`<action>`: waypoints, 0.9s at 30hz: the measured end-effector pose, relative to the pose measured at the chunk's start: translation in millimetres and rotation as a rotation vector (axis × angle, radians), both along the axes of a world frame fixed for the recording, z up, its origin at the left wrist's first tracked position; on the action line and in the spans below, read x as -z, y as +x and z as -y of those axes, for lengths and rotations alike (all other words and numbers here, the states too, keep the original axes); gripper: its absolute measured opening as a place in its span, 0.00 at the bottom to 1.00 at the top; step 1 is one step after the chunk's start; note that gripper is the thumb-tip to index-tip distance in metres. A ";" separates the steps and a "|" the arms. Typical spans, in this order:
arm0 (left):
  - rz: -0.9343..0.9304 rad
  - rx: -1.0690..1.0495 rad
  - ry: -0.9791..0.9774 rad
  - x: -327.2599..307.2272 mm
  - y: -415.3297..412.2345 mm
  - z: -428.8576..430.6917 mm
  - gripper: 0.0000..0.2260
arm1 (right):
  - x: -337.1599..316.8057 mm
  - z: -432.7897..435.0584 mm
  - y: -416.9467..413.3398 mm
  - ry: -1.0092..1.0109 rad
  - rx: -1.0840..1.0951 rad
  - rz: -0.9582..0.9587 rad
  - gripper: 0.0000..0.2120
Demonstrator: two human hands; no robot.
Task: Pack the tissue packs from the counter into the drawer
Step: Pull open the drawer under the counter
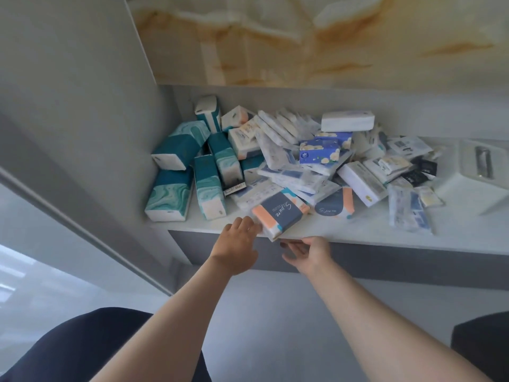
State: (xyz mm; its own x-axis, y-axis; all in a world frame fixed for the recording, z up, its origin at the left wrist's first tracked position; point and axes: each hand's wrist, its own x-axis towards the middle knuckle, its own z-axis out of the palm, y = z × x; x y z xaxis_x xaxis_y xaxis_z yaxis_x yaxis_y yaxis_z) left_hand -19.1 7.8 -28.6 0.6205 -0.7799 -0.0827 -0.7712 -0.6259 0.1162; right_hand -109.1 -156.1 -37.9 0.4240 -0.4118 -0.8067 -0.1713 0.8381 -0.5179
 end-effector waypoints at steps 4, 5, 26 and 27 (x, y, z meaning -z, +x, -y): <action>0.007 0.033 0.010 1.8 -9.3 2.2 0.25 | 7.2 -3.5 -10.5 0.035 0.047 0.066 0.11; 0.013 0.044 0.020 1.8 -11.4 2.8 0.25 | 6.8 -4.3 -14.4 0.037 0.050 0.064 0.11; -0.352 0.083 0.441 -19.6 -72.6 24.7 0.20 | -27.1 4.9 -104.1 -1.286 -1.666 -0.397 0.17; -0.354 0.085 0.453 -18.0 -76.8 23.0 0.20 | -23.8 5.2 -105.7 -1.278 -1.691 -0.394 0.15</action>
